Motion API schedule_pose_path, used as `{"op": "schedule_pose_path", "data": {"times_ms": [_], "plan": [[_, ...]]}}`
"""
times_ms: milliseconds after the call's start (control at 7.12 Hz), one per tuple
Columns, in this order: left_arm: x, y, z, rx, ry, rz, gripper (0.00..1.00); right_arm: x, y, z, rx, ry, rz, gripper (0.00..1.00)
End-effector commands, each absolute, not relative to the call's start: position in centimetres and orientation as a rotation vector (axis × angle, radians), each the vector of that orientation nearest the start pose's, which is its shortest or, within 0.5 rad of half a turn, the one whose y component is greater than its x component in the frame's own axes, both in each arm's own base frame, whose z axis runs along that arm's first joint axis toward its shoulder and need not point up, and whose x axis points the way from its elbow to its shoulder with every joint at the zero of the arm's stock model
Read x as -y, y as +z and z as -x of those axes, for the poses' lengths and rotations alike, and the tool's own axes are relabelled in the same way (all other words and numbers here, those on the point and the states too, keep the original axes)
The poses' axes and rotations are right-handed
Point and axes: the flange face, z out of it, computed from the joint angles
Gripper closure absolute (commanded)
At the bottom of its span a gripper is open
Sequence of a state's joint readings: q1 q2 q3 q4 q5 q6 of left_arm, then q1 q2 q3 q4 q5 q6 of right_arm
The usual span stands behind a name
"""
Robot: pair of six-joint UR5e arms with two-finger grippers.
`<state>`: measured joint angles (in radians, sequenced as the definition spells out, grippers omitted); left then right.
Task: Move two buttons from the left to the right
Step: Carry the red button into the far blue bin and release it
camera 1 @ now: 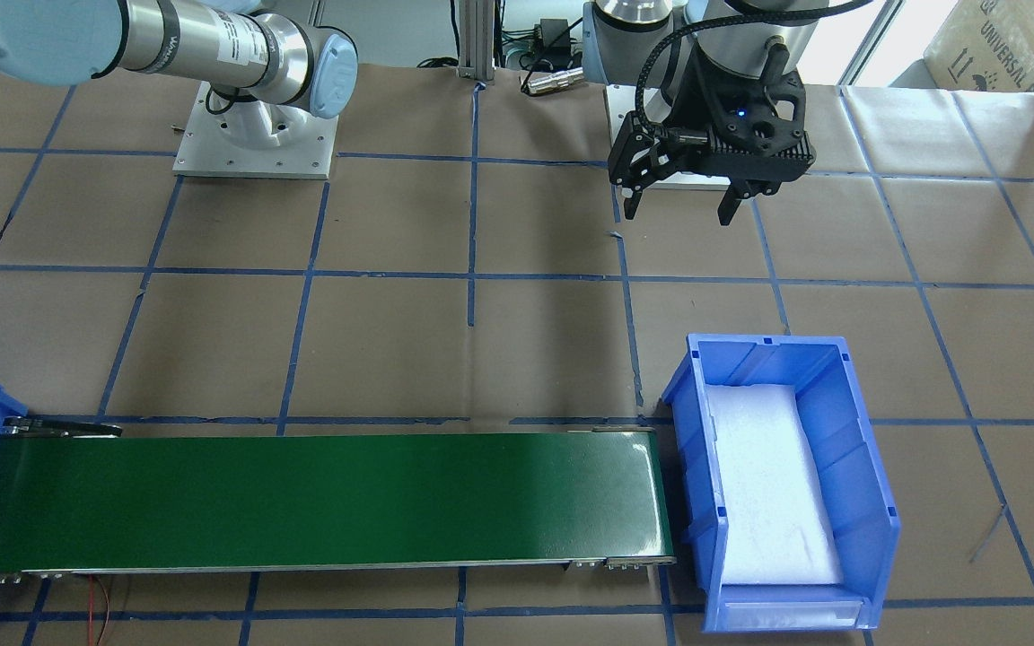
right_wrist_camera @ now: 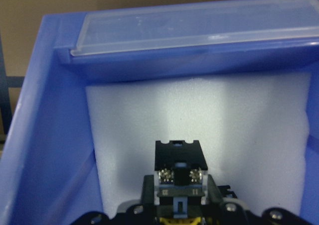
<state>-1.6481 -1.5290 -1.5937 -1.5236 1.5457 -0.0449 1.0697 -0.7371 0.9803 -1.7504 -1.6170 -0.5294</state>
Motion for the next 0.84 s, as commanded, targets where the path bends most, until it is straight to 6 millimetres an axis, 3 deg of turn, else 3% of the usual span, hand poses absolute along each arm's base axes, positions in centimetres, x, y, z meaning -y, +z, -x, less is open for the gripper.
{"op": "schedule_pose_path", "data": {"times_ms": [0, 421, 702], "plan": [[46.8, 50.1, 17.3, -3.168, -0.100, -0.055, 0.00, 75.3, 24.1, 27.5, -3.149, 0.123, 0.034, 0.76], [47.0, 50.0, 17.3, -3.171, -0.097, -0.050, 0.00, 75.5, 24.9, 27.4, -3.156, 0.095, 0.018, 0.17], [46.9, 49.9, 17.3, -3.173, -0.092, -0.052, 0.00, 75.5, 28.4, 26.7, -3.179, 0.046, 0.039, 0.12]]}}
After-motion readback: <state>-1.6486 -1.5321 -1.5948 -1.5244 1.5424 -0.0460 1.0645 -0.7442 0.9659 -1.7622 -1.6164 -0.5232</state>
